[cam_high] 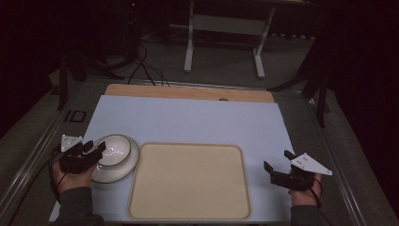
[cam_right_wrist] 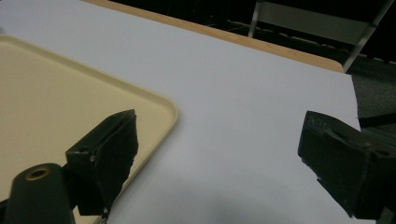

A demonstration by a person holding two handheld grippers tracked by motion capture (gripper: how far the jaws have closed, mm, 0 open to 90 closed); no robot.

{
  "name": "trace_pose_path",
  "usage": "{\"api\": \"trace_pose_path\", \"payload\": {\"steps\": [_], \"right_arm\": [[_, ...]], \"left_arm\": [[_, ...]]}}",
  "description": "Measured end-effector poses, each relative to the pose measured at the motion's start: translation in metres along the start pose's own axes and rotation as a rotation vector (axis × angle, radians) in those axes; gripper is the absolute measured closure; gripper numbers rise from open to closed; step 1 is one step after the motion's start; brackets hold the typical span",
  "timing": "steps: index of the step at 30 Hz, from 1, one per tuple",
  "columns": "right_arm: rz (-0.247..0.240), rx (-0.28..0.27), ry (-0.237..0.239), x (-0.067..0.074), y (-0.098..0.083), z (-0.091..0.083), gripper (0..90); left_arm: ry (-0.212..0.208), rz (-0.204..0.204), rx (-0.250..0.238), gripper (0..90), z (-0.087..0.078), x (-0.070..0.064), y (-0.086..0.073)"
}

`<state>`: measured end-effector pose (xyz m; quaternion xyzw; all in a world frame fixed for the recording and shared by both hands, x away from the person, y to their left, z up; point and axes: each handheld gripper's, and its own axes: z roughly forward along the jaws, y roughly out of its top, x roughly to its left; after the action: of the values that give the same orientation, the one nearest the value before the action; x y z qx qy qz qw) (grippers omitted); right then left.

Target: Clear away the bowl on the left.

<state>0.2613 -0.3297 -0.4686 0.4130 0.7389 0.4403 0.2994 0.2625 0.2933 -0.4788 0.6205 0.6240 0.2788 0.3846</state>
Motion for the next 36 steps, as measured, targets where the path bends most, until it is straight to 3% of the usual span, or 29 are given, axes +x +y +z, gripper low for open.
{"api": "trace_pose_path", "payload": {"steps": [15, 34, 36], "right_arm": [[0.003, -0.009, -0.005, 0.000, 0.000, -0.001, 11.8], [0.003, -0.016, -0.003, 0.000, 0.001, -0.001, 11.8], [0.002, -0.017, -0.004, 0.000, 0.001, -0.001, 11.8]], "left_arm": [[0.039, -0.029, 0.076, 53.5, 0.015, 0.005, 0.001], [0.019, -0.089, 0.174, 59.5, 0.028, 0.009, -0.001], [0.012, -0.107, 0.201, 60.8, 0.030, 0.010, -0.001]]}}
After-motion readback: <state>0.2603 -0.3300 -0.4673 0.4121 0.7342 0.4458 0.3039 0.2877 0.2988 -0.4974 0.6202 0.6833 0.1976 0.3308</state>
